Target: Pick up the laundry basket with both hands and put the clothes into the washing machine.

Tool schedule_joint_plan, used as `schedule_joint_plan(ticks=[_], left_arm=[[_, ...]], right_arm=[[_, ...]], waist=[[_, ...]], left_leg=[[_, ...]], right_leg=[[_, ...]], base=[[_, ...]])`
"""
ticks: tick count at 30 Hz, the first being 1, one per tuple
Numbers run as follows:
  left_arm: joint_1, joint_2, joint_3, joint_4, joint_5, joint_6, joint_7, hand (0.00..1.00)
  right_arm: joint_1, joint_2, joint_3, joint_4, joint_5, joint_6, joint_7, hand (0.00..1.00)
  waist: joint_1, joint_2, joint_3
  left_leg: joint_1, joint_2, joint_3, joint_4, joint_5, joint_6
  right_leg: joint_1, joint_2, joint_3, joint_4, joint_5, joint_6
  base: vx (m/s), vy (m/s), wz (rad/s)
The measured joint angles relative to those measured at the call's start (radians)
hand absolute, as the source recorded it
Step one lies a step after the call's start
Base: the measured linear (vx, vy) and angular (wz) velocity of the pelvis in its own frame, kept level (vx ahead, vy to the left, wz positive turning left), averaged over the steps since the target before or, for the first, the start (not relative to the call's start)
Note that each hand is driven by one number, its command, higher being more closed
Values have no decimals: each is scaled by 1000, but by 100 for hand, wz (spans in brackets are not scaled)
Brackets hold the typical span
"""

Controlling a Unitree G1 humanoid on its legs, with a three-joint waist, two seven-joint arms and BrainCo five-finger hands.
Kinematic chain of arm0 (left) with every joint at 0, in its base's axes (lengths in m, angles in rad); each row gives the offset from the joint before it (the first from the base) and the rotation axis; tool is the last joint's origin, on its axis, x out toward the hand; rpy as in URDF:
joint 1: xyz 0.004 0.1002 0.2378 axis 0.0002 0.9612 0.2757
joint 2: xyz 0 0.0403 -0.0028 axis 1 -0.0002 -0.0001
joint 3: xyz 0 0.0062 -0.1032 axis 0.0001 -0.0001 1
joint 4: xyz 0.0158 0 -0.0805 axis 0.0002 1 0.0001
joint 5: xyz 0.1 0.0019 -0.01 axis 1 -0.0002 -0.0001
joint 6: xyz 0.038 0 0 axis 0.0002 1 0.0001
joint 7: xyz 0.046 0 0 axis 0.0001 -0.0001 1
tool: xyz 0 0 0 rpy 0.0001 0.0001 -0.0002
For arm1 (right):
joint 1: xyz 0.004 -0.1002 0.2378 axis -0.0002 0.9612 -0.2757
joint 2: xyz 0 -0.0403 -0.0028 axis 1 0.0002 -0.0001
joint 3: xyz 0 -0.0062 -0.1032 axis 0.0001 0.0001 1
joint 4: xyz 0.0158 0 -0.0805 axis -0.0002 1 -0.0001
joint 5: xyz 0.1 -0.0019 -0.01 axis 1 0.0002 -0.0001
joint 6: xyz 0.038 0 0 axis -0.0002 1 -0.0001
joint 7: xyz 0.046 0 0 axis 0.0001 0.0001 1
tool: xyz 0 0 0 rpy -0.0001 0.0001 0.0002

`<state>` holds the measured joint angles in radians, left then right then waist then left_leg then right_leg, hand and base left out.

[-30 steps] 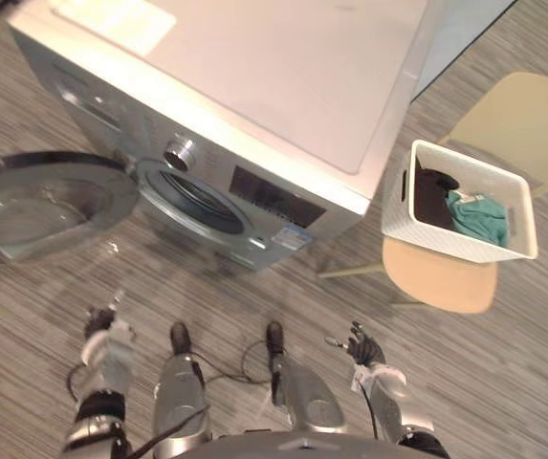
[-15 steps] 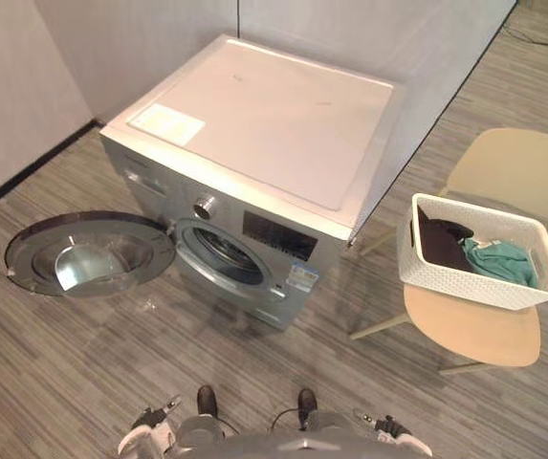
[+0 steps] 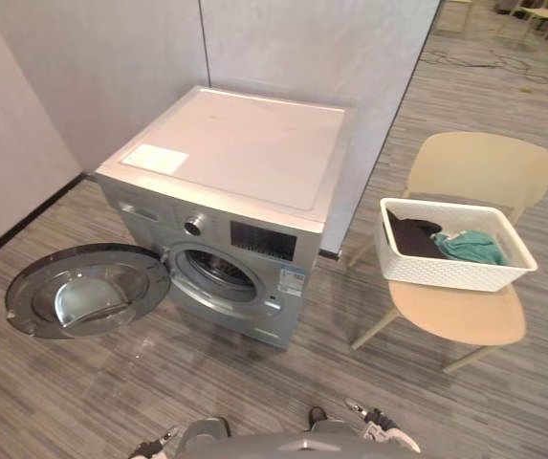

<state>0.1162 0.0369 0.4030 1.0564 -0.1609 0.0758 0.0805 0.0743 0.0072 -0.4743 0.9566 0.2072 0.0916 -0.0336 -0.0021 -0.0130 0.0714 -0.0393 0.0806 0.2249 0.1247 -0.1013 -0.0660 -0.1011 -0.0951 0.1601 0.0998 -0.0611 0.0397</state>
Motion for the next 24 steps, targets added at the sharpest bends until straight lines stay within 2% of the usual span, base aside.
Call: schedule_joint_plan(ticks=[2,5,6,7,9,10,11,12,14,15,16,17,18,19,20,21,24], left_arm=[[-51,-1,-48,-17,21,-4,-1,0],[-96,-18,-69,-20,61,-9,0,0],[-102,-24,-63,-22,74,-9,4,0],[-101,-29,-58,-23,79,-10,6,0],[-96,-41,-43,-24,86,-10,15,0],[-96,-47,-27,-24,86,-9,20,0],[-96,-48,-24,-24,87,-9,21,0],[-96,-51,-14,-23,87,-9,21,0],[-98,-55,-11,-23,88,-10,20,0],[-101,-63,-10,-22,88,-9,20,0],[-99,-76,-10,-21,88,-10,20,0],[-97,-79,-10,-21,88,-10,20,0],[-93,-80,-12,-20,88,-10,21,0],[-78,-65,-16,-5,88,-10,21,0],[-75,-61,-20,7,88,-9,21,0],[-75,-51,-38,35,96,-7,21,0],[-76,-42,-70,36,115,-7,21,0]], right_arm=[[3,10,-8,-5,1,0,0,0],[4,25,-43,-8,0,-1,0,0],[2,30,-51,-16,1,-1,-2,0],[2,33,-51,-24,1,-2,-2,0],[16,36,-50,-37,4,-10,-7,0],[20,36,-50,-37,4,-11,-13,0],[23,36,-52,-38,6,-12,-14,0],[34,36,-61,-37,16,-19,-20,0],[37,32,-80,-37,25,-22,-23,0],[34,31,-90,-38,25,-23,-24,0],[28,26,-103,-40,23,-22,-31,0],[24,22,-115,-39,23,-20,-35,0],[21,18,-130,-36,22,-19,-36,0],[16,18,-134,-25,22,-19,-37,0],[13,15,-134,-19,22,-20,-37,0],[7,3,-132,6,22,-22,-36,0],[-15,-27,-118,57,22,-19,-39,0]], waist=[[-4,-18,-8],[-8,-20,17],[-7,-32,18],[-5,-26,21],[-13,-24,21],[-11,-24,21],[-11,-24,21],[-12,-20,23],[-14,-13,19],[-16,8,29],[-14,19,34],[-14,34,39],[-11,29,36],[-6,33,30],[-8,33,24],[-16,45,17],[-22,44,17]], left_leg=[[15,-5,32,-71,41,-4],[56,3,91,-70,41,-4],[78,17,137,-64,39,-7],[78,26,158,-59,34,-15],[100,61,220,-49,24,-31],[117,83,249,-34,16,-43],[121,88,256,-33,14,-47],[137,97,277,-30,4,-61],[149,121,296,-16,-4,-72],[153,139,303,-5,-9,-80],[169,154,329,-6,-12,-85],[180,161,344,-10,-12,-86],[199,165,368,-12,-11,-89],[219,177,382,-5,-15,-101],[222,184,378,-5,-13,-103],[218,200,366,-6,3,-115],[228,220,332,-5,63,-132]], right_leg=[[-34,-2,0,5,10,-14],[-60,0,-11,65,18,-26],[-69,-1,-37,87,25,-38],[-75,-6,-61,93,24,-41],[-78,-39,-212,97,15,-80],[-78,-50,-273,96,34,-83],[-77,-51,-279,96,45,-81],[-76,-49,-284,98,67,-43],[-75,-29,-285,96,81,-18],[-76,-19,-296,94,82,-17],[-78,-23,-348,103,31,-36],[-79,-45,-410,127,-2,-36],[-77,-83,-502,170,-20,-40],[-76,-92,-549,193,0,-6],[-73,-80,-545,194,2,9],[-76,-58,-543,194,-5,5],[-77,-31,-529,213,-31,-15]], base=[[51,-2,-34],[32,-27,-68],[44,-36,-81],[64,-56,-100],[132,-59,-96],[154,-40,-74],[197,-71,-71],[213,-101,-42],[239,-113,-38],[114,-85,-37],[99,-77,-41],[99,-32,-49],[124,-30,-67],[130,-55,-64],[137,-127,-51],[185,-207,-20],[139,-178,-19]])
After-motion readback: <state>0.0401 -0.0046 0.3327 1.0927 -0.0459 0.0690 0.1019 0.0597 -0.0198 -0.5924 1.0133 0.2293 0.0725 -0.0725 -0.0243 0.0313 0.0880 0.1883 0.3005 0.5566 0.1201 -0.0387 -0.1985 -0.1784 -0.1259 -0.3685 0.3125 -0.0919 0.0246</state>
